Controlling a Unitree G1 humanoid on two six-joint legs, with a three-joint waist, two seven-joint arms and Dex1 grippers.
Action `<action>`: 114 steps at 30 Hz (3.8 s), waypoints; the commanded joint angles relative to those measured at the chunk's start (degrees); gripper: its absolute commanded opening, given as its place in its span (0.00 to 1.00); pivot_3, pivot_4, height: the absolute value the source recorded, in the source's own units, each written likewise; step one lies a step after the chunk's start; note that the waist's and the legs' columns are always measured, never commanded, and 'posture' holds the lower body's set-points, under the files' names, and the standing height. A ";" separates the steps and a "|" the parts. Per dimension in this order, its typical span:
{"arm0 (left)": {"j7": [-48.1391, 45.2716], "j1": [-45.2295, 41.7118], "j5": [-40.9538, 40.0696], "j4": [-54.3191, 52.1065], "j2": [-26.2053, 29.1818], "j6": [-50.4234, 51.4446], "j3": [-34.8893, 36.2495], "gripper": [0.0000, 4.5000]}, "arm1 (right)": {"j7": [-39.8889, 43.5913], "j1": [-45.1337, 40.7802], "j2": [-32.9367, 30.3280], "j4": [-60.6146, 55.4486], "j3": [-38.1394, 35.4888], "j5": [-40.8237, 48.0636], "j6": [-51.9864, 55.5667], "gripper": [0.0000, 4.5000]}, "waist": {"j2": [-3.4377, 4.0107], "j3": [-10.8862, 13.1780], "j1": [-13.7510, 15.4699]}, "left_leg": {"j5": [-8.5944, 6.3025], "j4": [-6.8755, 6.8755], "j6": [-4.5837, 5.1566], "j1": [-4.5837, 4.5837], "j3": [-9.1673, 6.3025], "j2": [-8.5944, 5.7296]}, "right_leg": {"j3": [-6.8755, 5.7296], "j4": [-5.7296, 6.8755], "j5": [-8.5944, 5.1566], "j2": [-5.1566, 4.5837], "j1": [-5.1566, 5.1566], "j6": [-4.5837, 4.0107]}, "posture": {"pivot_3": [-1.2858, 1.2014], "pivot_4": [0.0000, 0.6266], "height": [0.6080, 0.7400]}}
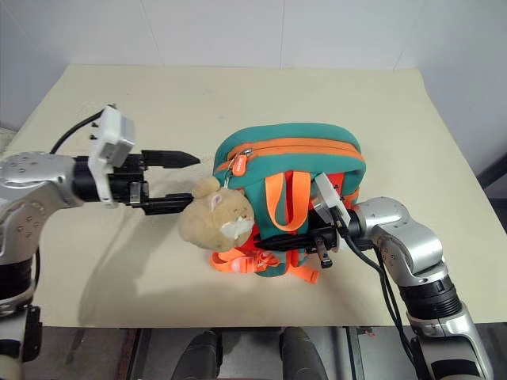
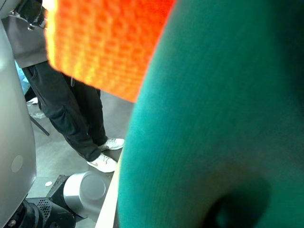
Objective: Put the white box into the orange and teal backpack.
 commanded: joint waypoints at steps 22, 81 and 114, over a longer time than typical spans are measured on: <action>21.83 8.65 -46.89 -13.55 7.09 11.21 25.38 0.81 | -0.22 -0.85 0.29 0.47 0.10 -0.85 -0.31 0.00 | -0.02 0.02 -0.25 | 0.00 -0.10 0.00 0.02 0.00 0.02 | 0.01 -0.09 0.00 -0.02 0.00 0.00 | 0.52 0.24 1.00; 13.57 4.73 -34.56 -10.80 26.50 9.47 14.77 0.06 | -1.01 1.40 1.87 0.53 0.40 -2.24 -2.48 0.00 | 0.03 0.05 -0.35 | 0.00 -0.29 -0.02 0.02 0.10 0.01 | 0.07 -0.31 0.02 -0.01 -0.05 -0.03 | 0.52 0.24 1.00; -14.10 1.07 10.65 15.18 13.89 -12.07 -17.31 0.05 | -1.17 -0.41 3.03 1.03 1.30 -1.86 -1.55 0.00 | 0.09 0.08 -0.17 | -0.01 -0.38 -0.01 0.00 0.16 0.04 | 0.05 -0.21 -0.05 0.01 -0.15 -0.11 | 0.52 0.24 1.00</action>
